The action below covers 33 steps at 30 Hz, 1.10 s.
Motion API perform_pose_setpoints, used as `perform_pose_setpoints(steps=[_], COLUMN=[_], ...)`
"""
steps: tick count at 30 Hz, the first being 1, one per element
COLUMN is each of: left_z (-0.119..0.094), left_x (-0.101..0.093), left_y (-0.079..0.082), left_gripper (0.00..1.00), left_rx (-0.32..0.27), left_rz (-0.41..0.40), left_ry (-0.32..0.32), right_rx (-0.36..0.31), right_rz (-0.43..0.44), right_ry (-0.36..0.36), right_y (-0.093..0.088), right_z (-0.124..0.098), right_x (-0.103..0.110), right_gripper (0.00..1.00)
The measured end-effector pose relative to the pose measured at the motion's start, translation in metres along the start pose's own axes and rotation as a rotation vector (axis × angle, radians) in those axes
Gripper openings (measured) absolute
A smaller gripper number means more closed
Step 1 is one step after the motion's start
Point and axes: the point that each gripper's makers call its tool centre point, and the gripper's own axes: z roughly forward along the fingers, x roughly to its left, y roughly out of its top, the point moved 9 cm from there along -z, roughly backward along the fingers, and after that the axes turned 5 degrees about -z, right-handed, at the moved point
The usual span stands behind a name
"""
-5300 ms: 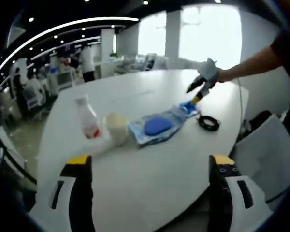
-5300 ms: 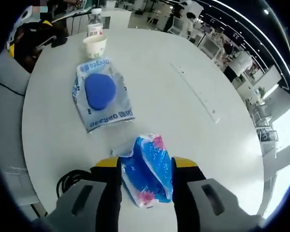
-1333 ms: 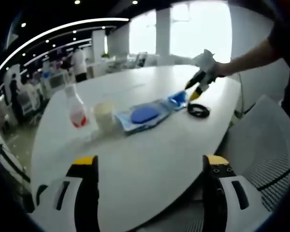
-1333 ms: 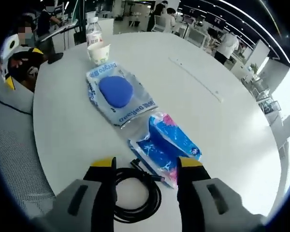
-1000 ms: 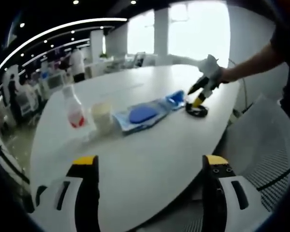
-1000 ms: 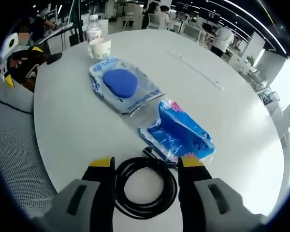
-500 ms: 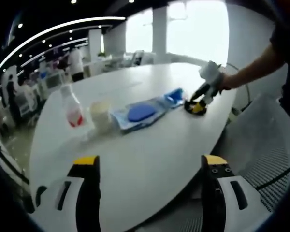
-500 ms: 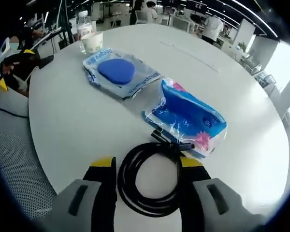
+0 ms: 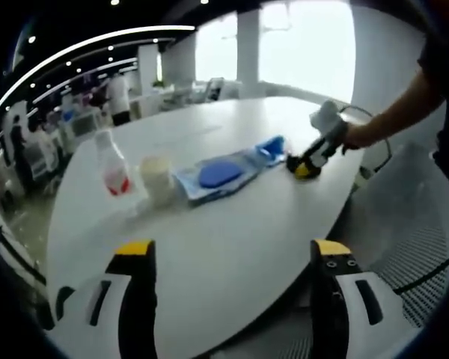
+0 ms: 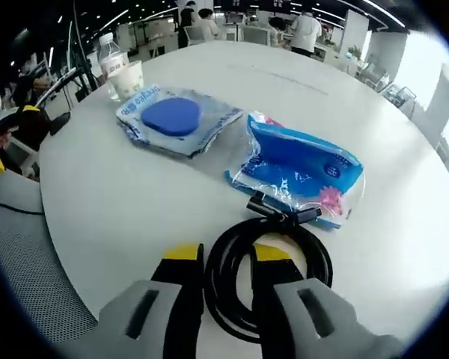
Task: Arrange the tabletop items into an orderly group along one side of the table until the central work area is clear of visible clutter.
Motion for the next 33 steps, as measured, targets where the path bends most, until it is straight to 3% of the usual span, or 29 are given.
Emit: perform_pose_setpoints(steps=[9,17,33], left_z=[0.000,-0.001,-0.002], left_x=[0.001,0.001,0.003], left_y=[0.000,0.000,0.001], left_gripper=[0.81,0.81,0.81], left_rx=[0.001,0.002,-0.010], left_rz=[0.000,0.005,-0.005], left_ry=[0.008,0.007,0.020], right_rx=[-0.031,-0.019,-0.020], right_rz=[0.050,0.073,0.006], right_ry=[-0.029,-0.035,0.041], right_y=[-0.004,-0.003,0.009], right_z=[-0.001,-0.001,0.004], right_x=[0.000,0.005,0.037], right_gripper=[0.09,0.08,0.07])
